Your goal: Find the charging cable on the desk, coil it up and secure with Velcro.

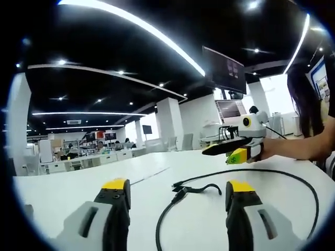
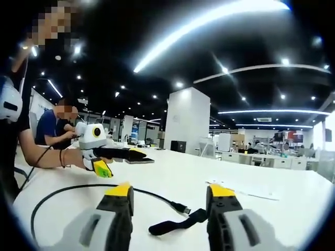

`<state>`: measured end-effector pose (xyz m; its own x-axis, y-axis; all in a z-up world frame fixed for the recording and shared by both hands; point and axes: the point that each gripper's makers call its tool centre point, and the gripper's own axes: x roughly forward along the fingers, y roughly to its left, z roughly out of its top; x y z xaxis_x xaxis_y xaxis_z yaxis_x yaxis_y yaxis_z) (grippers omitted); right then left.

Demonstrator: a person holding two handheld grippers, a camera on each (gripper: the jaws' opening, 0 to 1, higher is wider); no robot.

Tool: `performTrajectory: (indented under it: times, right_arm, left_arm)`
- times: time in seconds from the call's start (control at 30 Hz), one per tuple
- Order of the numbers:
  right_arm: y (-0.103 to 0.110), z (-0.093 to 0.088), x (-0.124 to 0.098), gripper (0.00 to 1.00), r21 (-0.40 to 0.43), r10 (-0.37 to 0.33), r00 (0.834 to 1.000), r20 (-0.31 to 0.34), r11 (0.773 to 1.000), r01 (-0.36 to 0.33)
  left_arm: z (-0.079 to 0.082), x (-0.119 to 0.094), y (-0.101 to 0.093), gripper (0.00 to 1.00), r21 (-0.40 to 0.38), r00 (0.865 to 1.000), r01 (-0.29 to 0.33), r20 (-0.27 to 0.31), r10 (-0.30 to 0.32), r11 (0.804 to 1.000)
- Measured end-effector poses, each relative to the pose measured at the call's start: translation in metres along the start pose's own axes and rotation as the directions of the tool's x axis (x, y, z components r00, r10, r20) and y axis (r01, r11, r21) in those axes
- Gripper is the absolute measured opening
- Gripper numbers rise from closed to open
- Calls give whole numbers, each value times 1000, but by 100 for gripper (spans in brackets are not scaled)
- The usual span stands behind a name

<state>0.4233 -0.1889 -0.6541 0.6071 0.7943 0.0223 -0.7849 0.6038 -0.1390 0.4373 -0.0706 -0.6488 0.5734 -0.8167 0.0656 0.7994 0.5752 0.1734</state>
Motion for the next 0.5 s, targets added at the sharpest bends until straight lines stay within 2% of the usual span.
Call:
performTrajectory:
  times: [0.1, 0.5]
  right_arm:
    - [0, -1, 1, 59, -4, 4, 1000, -2, 1000, -4]
    - [-1, -2, 1, 63, -25, 2, 1000, -13, 1000, -3]
  left_arm:
    - [-1, 0, 0, 75, 5, 1000, -2, -6, 2, 1000]
    - [-4, 0, 3, 77, 9, 999, -14, -31, 14, 1000]
